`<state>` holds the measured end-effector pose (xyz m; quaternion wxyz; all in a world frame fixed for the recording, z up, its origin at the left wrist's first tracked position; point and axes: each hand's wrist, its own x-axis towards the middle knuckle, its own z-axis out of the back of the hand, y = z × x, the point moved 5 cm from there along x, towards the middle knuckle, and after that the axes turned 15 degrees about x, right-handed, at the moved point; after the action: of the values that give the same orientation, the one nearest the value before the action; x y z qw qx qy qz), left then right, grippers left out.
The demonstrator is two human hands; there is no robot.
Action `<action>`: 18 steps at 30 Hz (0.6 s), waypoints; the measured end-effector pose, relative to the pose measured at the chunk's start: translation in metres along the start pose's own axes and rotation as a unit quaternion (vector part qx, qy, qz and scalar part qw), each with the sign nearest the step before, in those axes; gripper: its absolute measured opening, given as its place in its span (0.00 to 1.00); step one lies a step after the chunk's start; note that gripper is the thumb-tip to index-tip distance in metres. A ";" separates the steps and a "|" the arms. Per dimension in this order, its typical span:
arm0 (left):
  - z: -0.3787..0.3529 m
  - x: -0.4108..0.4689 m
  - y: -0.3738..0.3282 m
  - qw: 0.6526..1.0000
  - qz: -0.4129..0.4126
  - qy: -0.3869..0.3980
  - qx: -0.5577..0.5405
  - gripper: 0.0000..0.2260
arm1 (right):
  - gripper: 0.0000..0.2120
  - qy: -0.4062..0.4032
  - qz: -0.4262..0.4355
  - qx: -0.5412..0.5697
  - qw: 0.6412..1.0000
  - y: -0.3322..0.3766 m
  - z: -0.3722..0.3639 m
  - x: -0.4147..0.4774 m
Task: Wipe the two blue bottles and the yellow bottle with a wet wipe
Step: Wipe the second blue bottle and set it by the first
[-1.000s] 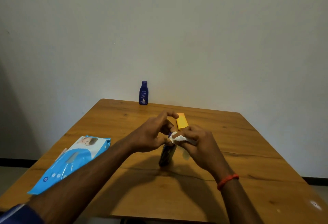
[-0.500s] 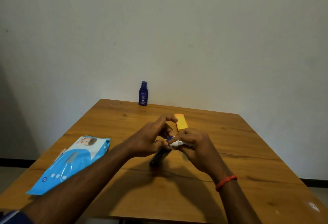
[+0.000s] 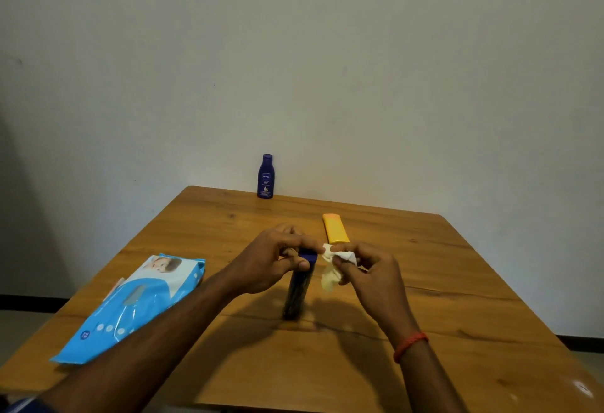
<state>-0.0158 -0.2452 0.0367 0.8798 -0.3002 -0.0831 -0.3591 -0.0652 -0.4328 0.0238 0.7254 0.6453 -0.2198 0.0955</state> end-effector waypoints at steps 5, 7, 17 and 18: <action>0.005 -0.001 0.013 0.999 0.028 -0.041 -0.001 0.16 | 0.13 0.019 -0.042 -0.001 0.999 -0.005 -0.024 0.001; 0.007 -0.004 0.020 0.998 0.040 -0.051 -0.005 0.17 | 0.13 0.028 -0.047 0.038 0.998 -0.002 -0.031 0.001; 0.009 -0.013 0.037 0.999 0.042 -0.013 0.011 0.23 | 0.15 0.013 0.077 0.030 0.997 0.004 -0.047 -0.011; 0.009 -0.013 0.038 0.999 0.040 -0.014 0.009 0.22 | 0.16 0.016 0.085 0.027 0.996 0.006 -0.049 -0.011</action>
<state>0.0012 -0.2111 0.0221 0.8947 -0.3004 -0.0862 -0.3191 -0.0676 -0.3824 0.0206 0.7005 0.6419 -0.2596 0.1730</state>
